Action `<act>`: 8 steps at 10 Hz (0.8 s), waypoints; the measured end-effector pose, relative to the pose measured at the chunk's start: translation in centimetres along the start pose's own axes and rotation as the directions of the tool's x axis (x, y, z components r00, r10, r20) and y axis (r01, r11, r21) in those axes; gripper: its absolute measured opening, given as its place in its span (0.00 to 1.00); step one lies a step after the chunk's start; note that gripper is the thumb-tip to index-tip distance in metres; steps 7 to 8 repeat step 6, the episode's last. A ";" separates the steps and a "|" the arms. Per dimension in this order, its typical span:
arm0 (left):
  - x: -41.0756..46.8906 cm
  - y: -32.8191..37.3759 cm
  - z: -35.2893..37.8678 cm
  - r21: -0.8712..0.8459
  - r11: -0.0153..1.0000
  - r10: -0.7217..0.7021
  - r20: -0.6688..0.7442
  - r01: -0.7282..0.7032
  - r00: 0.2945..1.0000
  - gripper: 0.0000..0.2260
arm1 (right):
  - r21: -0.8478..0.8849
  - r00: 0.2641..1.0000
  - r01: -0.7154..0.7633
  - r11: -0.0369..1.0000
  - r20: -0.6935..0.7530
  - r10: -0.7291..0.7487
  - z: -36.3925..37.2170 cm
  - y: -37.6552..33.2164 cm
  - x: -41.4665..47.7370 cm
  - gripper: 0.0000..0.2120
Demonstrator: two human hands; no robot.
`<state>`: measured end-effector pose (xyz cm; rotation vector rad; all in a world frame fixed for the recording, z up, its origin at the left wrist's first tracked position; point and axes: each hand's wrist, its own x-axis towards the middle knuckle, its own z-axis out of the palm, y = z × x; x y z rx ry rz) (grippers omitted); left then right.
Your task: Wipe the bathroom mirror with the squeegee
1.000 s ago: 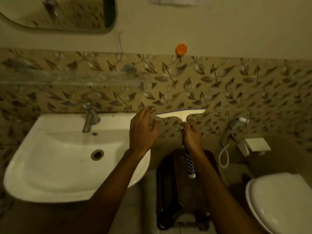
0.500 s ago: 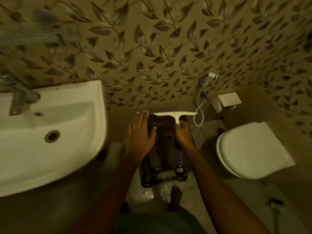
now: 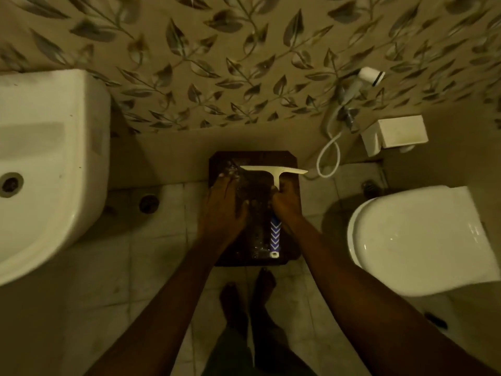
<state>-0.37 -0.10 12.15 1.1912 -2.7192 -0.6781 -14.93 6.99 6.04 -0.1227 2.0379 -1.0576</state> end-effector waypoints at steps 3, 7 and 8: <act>3.0 -3.9 7.9 0.039 0.999 -0.039 0.070 0.036 0.997 0.24 | -0.086 0.999 -0.040 0.996 -0.026 0.037 2.9 3.1 6.5 0.18; 3.4 -4.9 9.1 -0.001 0.996 -0.090 0.067 0.090 0.994 0.24 | -0.063 0.996 0.062 0.996 -0.055 -0.066 4.3 4.1 7.8 0.19; 3.4 -4.9 9.1 -0.001 0.996 -0.090 0.067 0.090 0.994 0.24 | -0.063 0.996 0.062 0.996 -0.055 -0.066 4.3 4.1 7.8 0.19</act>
